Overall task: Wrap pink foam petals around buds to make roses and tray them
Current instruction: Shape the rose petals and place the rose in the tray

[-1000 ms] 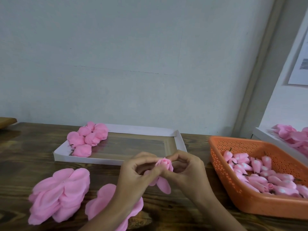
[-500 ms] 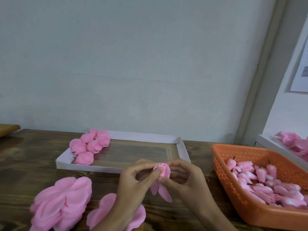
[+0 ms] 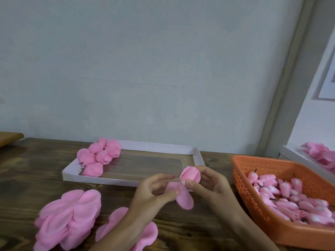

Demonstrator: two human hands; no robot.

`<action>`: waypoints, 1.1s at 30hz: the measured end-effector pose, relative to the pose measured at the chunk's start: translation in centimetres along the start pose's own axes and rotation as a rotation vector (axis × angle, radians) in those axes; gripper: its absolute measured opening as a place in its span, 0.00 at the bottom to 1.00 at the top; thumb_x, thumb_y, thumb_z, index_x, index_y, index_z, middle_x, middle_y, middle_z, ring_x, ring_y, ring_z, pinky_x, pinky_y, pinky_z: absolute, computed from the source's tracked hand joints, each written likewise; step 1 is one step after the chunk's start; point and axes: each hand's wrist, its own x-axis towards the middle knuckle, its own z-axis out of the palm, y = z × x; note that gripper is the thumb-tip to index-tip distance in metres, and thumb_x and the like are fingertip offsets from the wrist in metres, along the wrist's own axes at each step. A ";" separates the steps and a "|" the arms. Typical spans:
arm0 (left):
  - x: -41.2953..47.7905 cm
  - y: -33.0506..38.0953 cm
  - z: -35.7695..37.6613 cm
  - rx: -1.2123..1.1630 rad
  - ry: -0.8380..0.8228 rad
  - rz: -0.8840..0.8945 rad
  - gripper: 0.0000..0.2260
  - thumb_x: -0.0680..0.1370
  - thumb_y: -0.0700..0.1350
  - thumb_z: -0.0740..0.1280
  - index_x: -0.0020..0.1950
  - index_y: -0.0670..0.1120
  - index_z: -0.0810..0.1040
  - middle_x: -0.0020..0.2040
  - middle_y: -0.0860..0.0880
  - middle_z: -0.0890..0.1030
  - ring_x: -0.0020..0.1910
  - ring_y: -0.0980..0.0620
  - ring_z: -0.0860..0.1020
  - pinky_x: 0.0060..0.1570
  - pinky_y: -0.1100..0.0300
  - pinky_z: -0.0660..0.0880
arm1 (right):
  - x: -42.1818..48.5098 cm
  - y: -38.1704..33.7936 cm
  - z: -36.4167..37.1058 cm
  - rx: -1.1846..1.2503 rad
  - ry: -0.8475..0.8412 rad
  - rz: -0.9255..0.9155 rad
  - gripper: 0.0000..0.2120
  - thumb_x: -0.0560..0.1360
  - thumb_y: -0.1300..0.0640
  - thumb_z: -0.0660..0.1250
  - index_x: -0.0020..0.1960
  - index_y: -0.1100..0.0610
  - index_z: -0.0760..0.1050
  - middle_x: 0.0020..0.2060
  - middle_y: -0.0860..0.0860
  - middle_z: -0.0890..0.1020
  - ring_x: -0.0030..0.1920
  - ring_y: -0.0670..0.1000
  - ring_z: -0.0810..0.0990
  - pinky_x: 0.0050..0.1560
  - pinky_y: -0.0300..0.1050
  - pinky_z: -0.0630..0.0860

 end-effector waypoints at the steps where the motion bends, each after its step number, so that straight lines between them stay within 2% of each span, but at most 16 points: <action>1: 0.1 0.0 -0.1 -0.031 0.018 0.001 0.20 0.66 0.54 0.79 0.56 0.48 0.87 0.50 0.47 0.89 0.53 0.48 0.87 0.54 0.54 0.81 | 0.0 0.0 -0.2 0.004 -0.009 -0.001 0.10 0.75 0.63 0.75 0.55 0.59 0.85 0.51 0.58 0.88 0.54 0.56 0.87 0.55 0.44 0.82; 4: 0.3 -0.2 -0.4 -0.146 0.085 -0.017 0.16 0.66 0.49 0.84 0.49 0.44 0.89 0.48 0.40 0.88 0.53 0.41 0.86 0.58 0.47 0.82 | 0.0 -0.1 -0.5 -0.005 -0.065 0.000 0.11 0.75 0.62 0.75 0.57 0.61 0.84 0.52 0.59 0.88 0.54 0.57 0.87 0.55 0.43 0.82; 7: 0.2 -0.3 -0.2 -0.186 0.134 -0.025 0.17 0.64 0.53 0.81 0.48 0.45 0.90 0.47 0.40 0.88 0.51 0.40 0.87 0.57 0.44 0.83 | 0.0 -0.1 -0.5 -0.102 -0.124 -0.024 0.11 0.76 0.63 0.75 0.58 0.61 0.84 0.53 0.57 0.88 0.56 0.55 0.87 0.57 0.45 0.82; 10: -0.4 -0.3 0.4 -0.109 0.198 0.035 0.12 0.68 0.54 0.79 0.47 0.49 0.90 0.44 0.44 0.88 0.47 0.45 0.87 0.52 0.50 0.84 | -0.1 -0.1 0.0 -0.254 -0.126 -0.027 0.11 0.76 0.61 0.77 0.58 0.55 0.84 0.54 0.51 0.88 0.57 0.53 0.86 0.60 0.50 0.83; 13: -0.5 -0.6 0.7 -0.094 0.263 0.102 0.01 0.73 0.45 0.78 0.44 0.50 0.90 0.41 0.45 0.88 0.43 0.48 0.86 0.44 0.61 0.82 | -0.4 -0.2 0.5 -0.302 -0.125 -0.005 0.12 0.76 0.59 0.77 0.58 0.54 0.84 0.54 0.48 0.88 0.57 0.51 0.86 0.60 0.51 0.84; 15: -0.7 -0.5 0.9 -0.081 0.283 0.141 0.04 0.74 0.42 0.77 0.43 0.51 0.90 0.40 0.46 0.88 0.42 0.50 0.86 0.41 0.65 0.80 | -0.5 -0.2 0.9 -0.286 -0.138 0.014 0.12 0.76 0.59 0.77 0.59 0.55 0.83 0.54 0.49 0.88 0.57 0.51 0.87 0.60 0.53 0.84; 18: -1.0 0.1 1.2 -0.068 0.280 0.219 0.03 0.73 0.43 0.76 0.42 0.48 0.90 0.38 0.46 0.87 0.41 0.50 0.86 0.39 0.66 0.79 | -0.7 -0.3 1.4 -0.281 -0.123 0.017 0.12 0.75 0.58 0.78 0.58 0.56 0.83 0.53 0.51 0.88 0.55 0.53 0.87 0.60 0.57 0.83; 22: -1.3 0.3 1.3 0.002 0.259 0.320 0.07 0.75 0.45 0.74 0.40 0.44 0.89 0.37 0.43 0.84 0.41 0.43 0.83 0.41 0.55 0.80 | -0.8 0.0 1.9 -0.300 -0.074 -0.007 0.11 0.73 0.56 0.79 0.54 0.56 0.83 0.49 0.51 0.88 0.51 0.54 0.87 0.57 0.58 0.84; 25: -1.5 0.7 1.5 -0.020 0.205 0.341 0.07 0.75 0.46 0.74 0.45 0.44 0.89 0.42 0.45 0.86 0.45 0.49 0.85 0.44 0.61 0.80 | -0.8 0.1 2.0 -0.284 -0.018 -0.034 0.11 0.73 0.56 0.79 0.53 0.56 0.84 0.48 0.52 0.88 0.50 0.54 0.88 0.55 0.58 0.85; 26: -1.6 0.8 1.6 -0.022 0.183 0.347 0.07 0.74 0.46 0.75 0.48 0.45 0.90 0.45 0.45 0.86 0.48 0.48 0.86 0.47 0.61 0.81 | -0.8 0.1 1.9 -0.266 -0.002 -0.046 0.10 0.73 0.56 0.79 0.53 0.55 0.84 0.48 0.52 0.88 0.50 0.54 0.88 0.54 0.59 0.85; 28: -1.6 0.7 1.6 -0.022 0.149 0.354 0.07 0.77 0.41 0.74 0.52 0.47 0.90 0.49 0.46 0.87 0.52 0.47 0.86 0.49 0.61 0.82 | -0.7 0.1 1.9 -0.246 0.031 -0.063 0.09 0.74 0.58 0.79 0.54 0.53 0.84 0.48 0.52 0.88 0.50 0.55 0.88 0.53 0.59 0.85; 30: -1.5 0.5 1.3 -0.019 0.156 0.333 0.15 0.80 0.33 0.69 0.52 0.51 0.90 0.49 0.48 0.88 0.52 0.50 0.86 0.50 0.65 0.81 | -0.7 0.0 1.8 -0.261 0.041 -0.068 0.12 0.75 0.61 0.79 0.56 0.50 0.84 0.50 0.50 0.88 0.51 0.54 0.88 0.53 0.57 0.85; 31: -1.4 0.5 1.1 -0.031 0.160 0.313 0.18 0.80 0.30 0.67 0.51 0.52 0.90 0.49 0.48 0.89 0.52 0.51 0.87 0.49 0.66 0.80 | -0.6 0.0 1.7 -0.258 0.027 -0.063 0.13 0.75 0.62 0.78 0.56 0.50 0.83 0.50 0.50 0.88 0.52 0.53 0.88 0.53 0.55 0.86; 33: -1.0 0.6 0.7 -0.083 0.156 0.277 0.19 0.78 0.28 0.69 0.49 0.52 0.90 0.47 0.47 0.89 0.50 0.50 0.87 0.48 0.65 0.81 | -0.6 -0.3 1.5 -0.218 -0.029 -0.035 0.13 0.76 0.62 0.78 0.57 0.54 0.79 0.51 0.51 0.89 0.53 0.53 0.88 0.54 0.50 0.85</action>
